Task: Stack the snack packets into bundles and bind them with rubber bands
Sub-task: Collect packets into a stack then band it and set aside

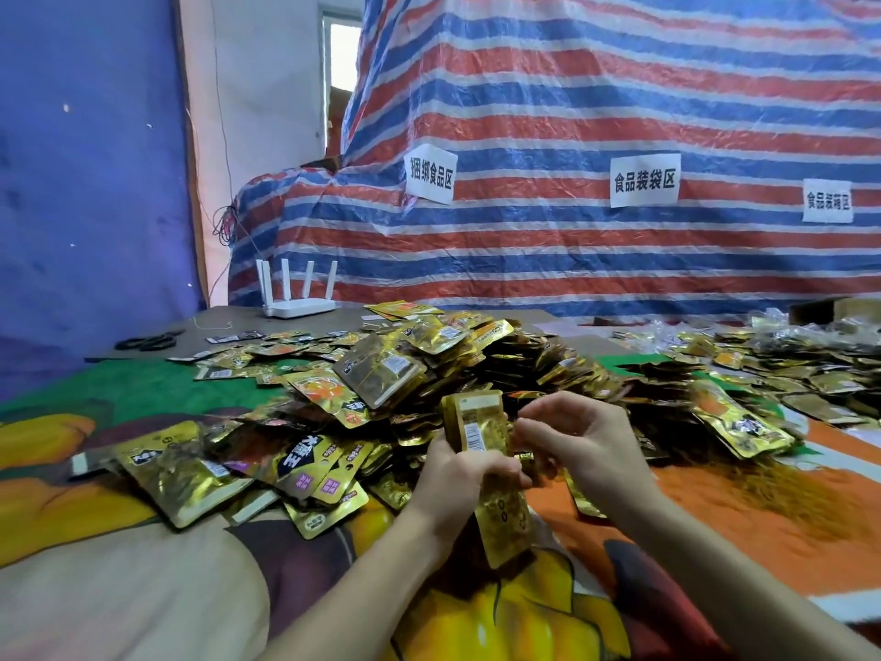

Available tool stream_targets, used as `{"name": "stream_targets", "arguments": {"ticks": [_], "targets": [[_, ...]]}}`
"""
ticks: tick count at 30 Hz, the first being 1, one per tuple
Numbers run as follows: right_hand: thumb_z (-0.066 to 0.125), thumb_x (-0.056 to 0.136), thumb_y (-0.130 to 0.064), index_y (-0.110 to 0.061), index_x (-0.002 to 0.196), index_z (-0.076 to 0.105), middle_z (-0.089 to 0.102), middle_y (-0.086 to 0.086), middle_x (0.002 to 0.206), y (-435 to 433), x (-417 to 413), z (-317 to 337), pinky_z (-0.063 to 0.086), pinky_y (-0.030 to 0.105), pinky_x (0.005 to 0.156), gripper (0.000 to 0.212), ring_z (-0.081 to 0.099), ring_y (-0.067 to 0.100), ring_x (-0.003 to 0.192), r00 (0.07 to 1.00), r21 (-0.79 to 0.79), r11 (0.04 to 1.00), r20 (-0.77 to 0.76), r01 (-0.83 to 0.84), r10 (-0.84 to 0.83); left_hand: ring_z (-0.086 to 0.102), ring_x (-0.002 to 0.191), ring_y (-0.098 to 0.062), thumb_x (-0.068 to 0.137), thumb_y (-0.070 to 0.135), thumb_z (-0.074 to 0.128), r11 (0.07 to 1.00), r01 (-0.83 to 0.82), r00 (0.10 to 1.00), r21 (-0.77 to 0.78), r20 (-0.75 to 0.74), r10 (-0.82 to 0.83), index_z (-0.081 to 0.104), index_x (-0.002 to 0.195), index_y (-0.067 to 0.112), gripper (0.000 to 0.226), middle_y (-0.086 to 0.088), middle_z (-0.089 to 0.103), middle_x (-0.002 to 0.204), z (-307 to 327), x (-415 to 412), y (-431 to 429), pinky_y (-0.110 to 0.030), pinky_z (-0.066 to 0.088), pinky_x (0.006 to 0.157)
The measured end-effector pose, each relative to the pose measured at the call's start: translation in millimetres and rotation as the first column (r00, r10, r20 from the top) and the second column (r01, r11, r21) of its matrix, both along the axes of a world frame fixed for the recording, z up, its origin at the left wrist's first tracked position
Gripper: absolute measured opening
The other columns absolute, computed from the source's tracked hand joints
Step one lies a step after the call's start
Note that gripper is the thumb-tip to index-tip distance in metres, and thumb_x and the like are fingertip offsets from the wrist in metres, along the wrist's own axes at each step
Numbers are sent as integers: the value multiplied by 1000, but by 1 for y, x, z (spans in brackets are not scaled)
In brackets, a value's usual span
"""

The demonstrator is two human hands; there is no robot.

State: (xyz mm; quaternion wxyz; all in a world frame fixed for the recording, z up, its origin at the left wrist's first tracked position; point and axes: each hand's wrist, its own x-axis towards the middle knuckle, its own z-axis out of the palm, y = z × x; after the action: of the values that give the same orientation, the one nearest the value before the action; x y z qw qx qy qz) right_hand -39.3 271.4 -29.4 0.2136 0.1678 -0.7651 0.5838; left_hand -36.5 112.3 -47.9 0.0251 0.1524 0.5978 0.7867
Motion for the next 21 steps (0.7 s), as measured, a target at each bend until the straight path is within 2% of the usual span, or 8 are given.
{"name": "stream_targets", "arguments": {"ticks": [2,4,8,11,14,17,19,21], "targets": [[76,85,-5,-7,86,75,76,10,75,-3,-3,-7,53,37,52,3,69,34,60,999,-72,997,-37,22,-25,68,57,-25,73,-7,69,1000,-24,1000,15,15,24,70,84,-1,12,-20,69,69,0,-1,1,-31,57,53],[79,81,-7,-12,81,78,76,13,77,-3,-6,-12,53,29,50,5,66,29,58,1000,-204,979,17,-2,6,67,57,-25,80,-15,60,998,-38,999,56,33,36,69,86,-1,18,-17,68,71,0,-2,1,-31,57,54],[76,66,-7,-4,84,77,73,17,76,6,-12,-15,49,17,47,18,60,14,55,940,-628,776,229,-56,254,63,62,-28,75,-12,56,949,108,978,297,139,-155,63,107,3,36,-13,63,81,4,-5,-2,-37,53,68],[70,72,-1,7,104,72,68,15,76,14,-11,-19,49,17,48,33,58,12,55,860,-667,735,300,-121,413,61,64,-27,71,-6,55,845,261,923,467,135,-359,60,112,4,43,-12,62,83,6,-6,-6,-38,51,70],[69,84,3,13,118,66,65,14,86,18,-4,-18,48,17,56,35,57,12,65,706,-619,726,367,-300,605,61,66,-28,67,-6,59,782,319,908,536,63,-414,60,117,1,50,-14,61,86,7,-7,-12,-42,56,69],[83,73,-6,2,97,72,56,9,81,22,-1,-14,47,19,57,27,53,12,65,600,-646,645,343,-408,723,60,67,-28,67,-2,61,766,348,895,541,50,-443,57,120,1,54,-14,60,86,6,-8,-15,-42,52,73],[91,58,-12,-9,74,64,51,5,74,25,1,-9,47,26,67,32,54,16,68,607,-689,590,271,-420,748,57,67,-27,69,-2,57,759,362,885,540,57,-463,54,120,2,51,-12,57,84,6,-8,-14,-42,48,74],[91,45,-13,-14,63,56,52,4,70,28,4,-4,45,35,84,40,61,24,79,668,-774,521,175,-360,723,56,67,-26,69,-4,55,766,355,884,537,75,-462,54,118,3,49,-12,56,82,5,-9,-11,-40,46,74]]}}
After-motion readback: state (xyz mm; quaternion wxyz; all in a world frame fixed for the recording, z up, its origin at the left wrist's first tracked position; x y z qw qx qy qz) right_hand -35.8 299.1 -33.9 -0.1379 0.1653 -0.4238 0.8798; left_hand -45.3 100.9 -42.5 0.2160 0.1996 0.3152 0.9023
